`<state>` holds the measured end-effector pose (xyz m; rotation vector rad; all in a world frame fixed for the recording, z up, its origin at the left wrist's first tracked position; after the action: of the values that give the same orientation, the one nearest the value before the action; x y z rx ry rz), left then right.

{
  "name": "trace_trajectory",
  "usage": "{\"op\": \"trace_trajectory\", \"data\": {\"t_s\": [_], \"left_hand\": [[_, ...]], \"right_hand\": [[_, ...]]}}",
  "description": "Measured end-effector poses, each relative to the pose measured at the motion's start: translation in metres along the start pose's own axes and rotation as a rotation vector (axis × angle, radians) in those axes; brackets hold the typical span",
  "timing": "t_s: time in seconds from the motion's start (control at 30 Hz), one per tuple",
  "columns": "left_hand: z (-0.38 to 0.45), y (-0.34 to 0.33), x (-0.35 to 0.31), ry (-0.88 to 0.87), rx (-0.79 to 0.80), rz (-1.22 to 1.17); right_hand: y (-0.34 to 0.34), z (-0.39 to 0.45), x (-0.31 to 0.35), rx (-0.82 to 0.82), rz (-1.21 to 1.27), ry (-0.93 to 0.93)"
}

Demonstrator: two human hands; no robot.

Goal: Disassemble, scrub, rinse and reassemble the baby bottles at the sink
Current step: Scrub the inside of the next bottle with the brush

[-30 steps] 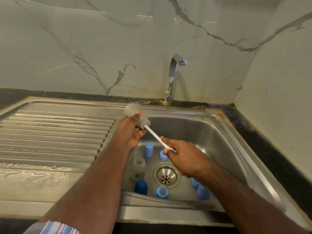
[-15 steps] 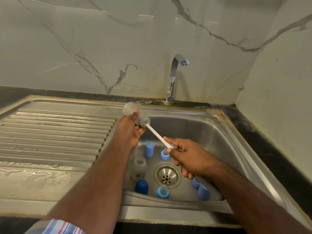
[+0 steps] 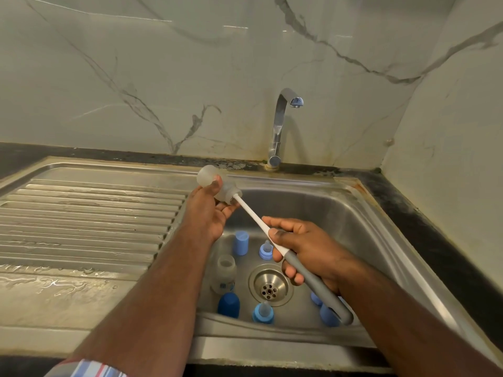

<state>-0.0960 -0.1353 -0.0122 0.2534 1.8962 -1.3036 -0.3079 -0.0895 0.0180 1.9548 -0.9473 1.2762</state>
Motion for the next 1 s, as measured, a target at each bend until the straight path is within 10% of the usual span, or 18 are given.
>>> {"op": "trace_trajectory", "data": {"t_s": [1.0], "left_hand": [[0.0,0.003,-0.003,0.0,0.019,-0.053]], "right_hand": [[-0.004,-0.003,-0.001,0.009,-0.025,0.009]]}}
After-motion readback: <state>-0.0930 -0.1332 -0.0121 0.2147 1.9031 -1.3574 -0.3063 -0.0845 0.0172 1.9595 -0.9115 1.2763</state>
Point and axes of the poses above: each hand's wrist, its own z-axis towards the middle knuckle, its own y-axis out of the back of the hand, x = y × z, the point moved 4 cm from there along z, towards the middle knuckle, and after that the axes turned 7 degrees about -y, right-handed, at the moved point
